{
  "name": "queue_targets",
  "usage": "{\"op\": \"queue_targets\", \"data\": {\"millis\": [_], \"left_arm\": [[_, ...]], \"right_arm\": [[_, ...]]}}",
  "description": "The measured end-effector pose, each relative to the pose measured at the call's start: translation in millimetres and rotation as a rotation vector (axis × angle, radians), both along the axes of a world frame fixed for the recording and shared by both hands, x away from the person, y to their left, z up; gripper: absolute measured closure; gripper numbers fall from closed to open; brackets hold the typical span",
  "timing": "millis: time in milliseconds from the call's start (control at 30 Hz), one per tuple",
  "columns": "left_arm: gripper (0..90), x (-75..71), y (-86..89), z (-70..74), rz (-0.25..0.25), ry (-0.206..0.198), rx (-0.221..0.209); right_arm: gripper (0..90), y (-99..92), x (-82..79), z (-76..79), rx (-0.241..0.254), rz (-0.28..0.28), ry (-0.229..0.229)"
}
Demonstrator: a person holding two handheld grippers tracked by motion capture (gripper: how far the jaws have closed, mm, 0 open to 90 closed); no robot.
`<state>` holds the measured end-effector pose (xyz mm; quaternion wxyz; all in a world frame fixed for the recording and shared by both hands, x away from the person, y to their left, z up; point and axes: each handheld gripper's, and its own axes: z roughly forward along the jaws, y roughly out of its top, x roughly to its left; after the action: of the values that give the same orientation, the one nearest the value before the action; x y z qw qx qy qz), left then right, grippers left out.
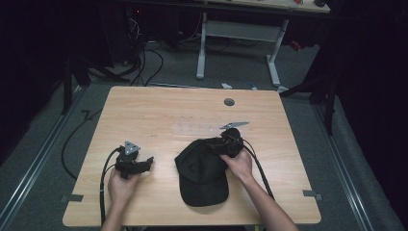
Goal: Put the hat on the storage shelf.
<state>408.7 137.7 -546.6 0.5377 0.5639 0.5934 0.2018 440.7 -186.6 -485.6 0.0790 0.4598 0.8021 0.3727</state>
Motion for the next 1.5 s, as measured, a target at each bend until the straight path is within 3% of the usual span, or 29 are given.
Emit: {"op": "queue_targets", "data": {"millis": [67,100,267,467,600,800,1000,1200,1367,1433,1500], "left_arm": [[28.4,0.0,0.0,-0.1,0.000,0.000,0.004],[28.5,-0.1,-0.1,-0.2,-0.001,-0.001,0.005],[28.4,-0.1,-0.1,-0.2,0.000,-0.001,0.005],[28.5,-0.1,-0.2,-0.3,0.000,-0.001,0.006],[28.7,0.0,-0.1,-0.2,0.001,-0.001,0.006],[29.0,0.1,-0.5,-0.6,0.002,-0.004,0.012],[28.5,0.6,0.1,0.0,0.002,-0.001,-0.002],[27.4,-0.3,-0.8,-0.3,-0.010,0.000,0.017],[24.1,-1.2,1.6,3.3,-0.013,0.033,-0.036],[24.9,-2.4,2.6,7.7,-0.023,0.056,-0.090],[25.0,-5.2,1.6,12.1,-0.036,0.043,-0.107]], "right_arm": [[48.9,0.4,0.5,-0.3,0.006,0.006,0.001],[56.8,2.6,-0.4,0.3,0.006,0.019,0.002],[63.0,5.3,-0.1,0.2,-0.004,0.035,0.010],[74.2,-0.5,3.5,-2.5,0.051,0.052,0.046],[79.7,-5.0,2.9,-0.6,0.079,0.082,0.047],[86.5,-14.4,-0.6,5.1,0.165,0.114,0.025],[86.9,-18.3,-9.9,20.3,0.146,0.149,-0.028],[87.1,-25.3,-18.9,39.1,0.158,0.180,-0.087],[87.1,-35.3,-22.8,46.9,0.166,0.176,-0.111],[87.1,-38.0,-24.4,50.0,0.177,0.180,-0.118],[87.1,-39.5,-26.1,53.4,0.178,0.186,-0.128]]}}
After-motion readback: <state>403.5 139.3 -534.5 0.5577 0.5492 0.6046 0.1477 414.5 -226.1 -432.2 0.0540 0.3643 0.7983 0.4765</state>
